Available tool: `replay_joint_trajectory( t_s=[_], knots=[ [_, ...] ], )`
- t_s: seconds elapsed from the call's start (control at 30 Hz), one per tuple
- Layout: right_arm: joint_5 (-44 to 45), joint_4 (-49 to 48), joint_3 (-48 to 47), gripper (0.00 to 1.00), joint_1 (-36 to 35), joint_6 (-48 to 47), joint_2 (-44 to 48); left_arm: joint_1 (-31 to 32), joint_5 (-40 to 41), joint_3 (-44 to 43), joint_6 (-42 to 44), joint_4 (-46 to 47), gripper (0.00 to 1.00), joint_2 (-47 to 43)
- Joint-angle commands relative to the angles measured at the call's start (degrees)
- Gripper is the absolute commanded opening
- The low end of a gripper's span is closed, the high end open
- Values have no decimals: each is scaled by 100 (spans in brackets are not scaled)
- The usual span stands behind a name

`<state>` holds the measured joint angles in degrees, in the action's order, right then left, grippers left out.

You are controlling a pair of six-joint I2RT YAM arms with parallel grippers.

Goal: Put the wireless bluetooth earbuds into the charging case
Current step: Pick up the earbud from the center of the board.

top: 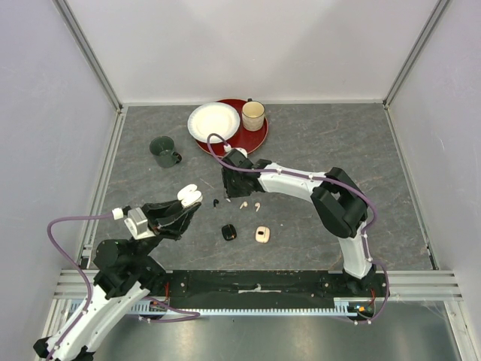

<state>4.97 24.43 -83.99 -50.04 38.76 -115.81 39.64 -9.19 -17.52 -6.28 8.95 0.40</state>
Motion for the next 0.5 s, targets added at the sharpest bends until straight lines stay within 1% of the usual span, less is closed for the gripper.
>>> replay_joint_trajectory(
  t_s=[0.0, 0.47],
  knots=[
    [276, 27, -399, 48, -32, -106, -143, 0, -13, -270, 277, -7, 2, -295],
    [592, 159, -803, 45, -146, -211, -680, -9, 23, -314, 374, -139, 2, -304]
  ],
)
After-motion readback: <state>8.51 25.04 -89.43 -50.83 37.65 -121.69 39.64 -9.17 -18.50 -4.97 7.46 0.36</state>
